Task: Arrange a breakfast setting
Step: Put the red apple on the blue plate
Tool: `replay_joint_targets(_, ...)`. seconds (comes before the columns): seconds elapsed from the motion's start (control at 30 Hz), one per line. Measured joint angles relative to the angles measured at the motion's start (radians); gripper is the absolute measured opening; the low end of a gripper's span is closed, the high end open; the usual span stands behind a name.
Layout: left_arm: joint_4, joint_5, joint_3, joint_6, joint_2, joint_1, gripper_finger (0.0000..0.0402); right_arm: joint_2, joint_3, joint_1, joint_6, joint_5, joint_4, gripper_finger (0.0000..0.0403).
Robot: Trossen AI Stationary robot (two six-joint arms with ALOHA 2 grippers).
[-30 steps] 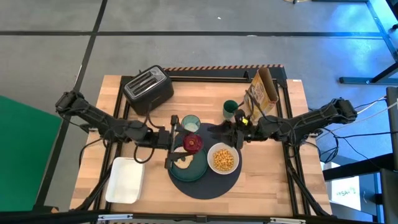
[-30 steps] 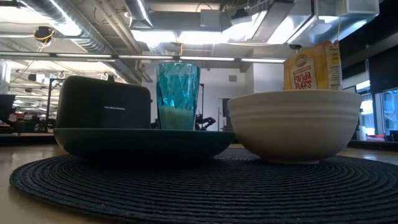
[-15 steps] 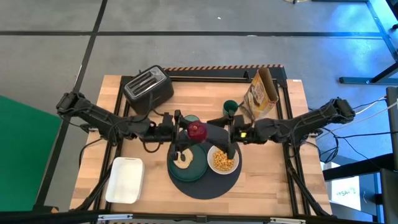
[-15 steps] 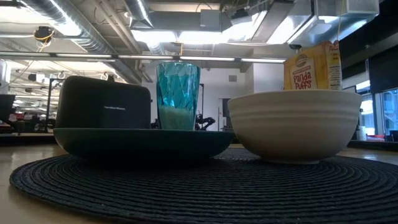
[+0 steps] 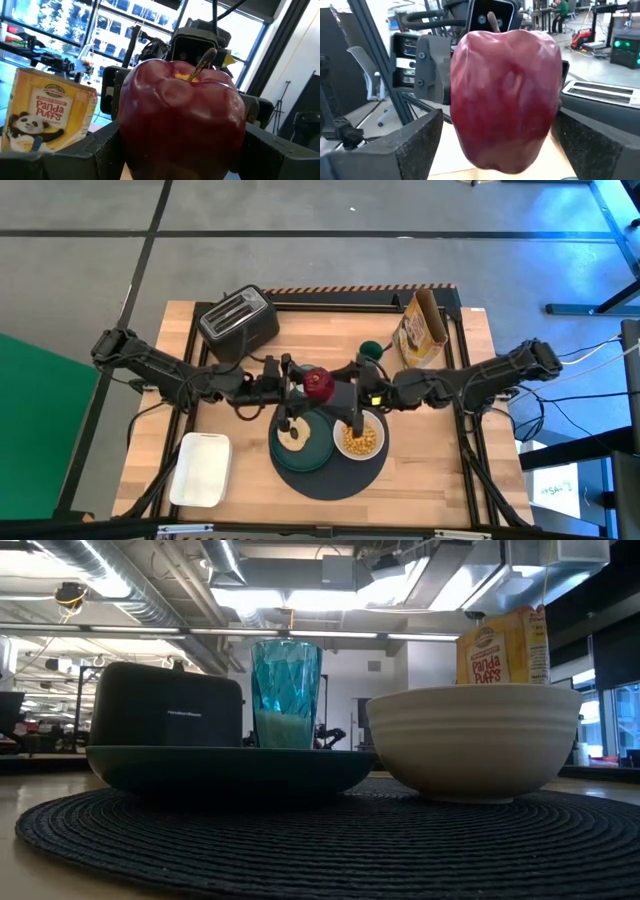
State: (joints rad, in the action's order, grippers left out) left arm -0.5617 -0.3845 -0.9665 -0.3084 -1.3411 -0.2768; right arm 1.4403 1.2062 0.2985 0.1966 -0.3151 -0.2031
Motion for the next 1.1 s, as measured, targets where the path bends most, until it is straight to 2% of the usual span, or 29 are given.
replay_joint_targets(0.13, -0.002, -0.014, 0.0, 0.001, 0.0, 0.0, 0.0289, 0.01, 0.011, -0.006, 0.005, -0.031, 0.004, 0.0335)
replay_joint_targets(0.43, -0.019, -0.061, 0.0, 0.006, 0.0, -0.001, 0.0336, 0.01, 0.012, -0.006, 0.013, -0.046, 0.036, 0.0214)
replay_joint_targets(0.53, -0.023, -0.055, 0.0, 0.017, 0.012, 0.0, 0.0354, 0.013, 0.011, -0.006, 0.013, -0.045, 0.083, 0.0213)
replay_joint_targets(0.73, -0.037, -0.069, -0.001, 0.158, 0.108, -0.002, 0.0369, 0.011, 0.011, -0.005, 0.034, -0.076, 0.134, 0.0213)
replay_joint_targets(0.87, 0.0, -0.106, -0.001, 0.209, 0.131, -0.001, 0.0343, 0.011, 0.011, -0.005, 0.034, -0.078, 0.132, 0.0215)
replay_joint_targets(1.1, 0.088, -0.05, 0.0, 0.226, 0.121, -0.001, 0.0226, 0.011, 0.011, -0.005, 0.032, -0.077, 0.131, 0.0215)
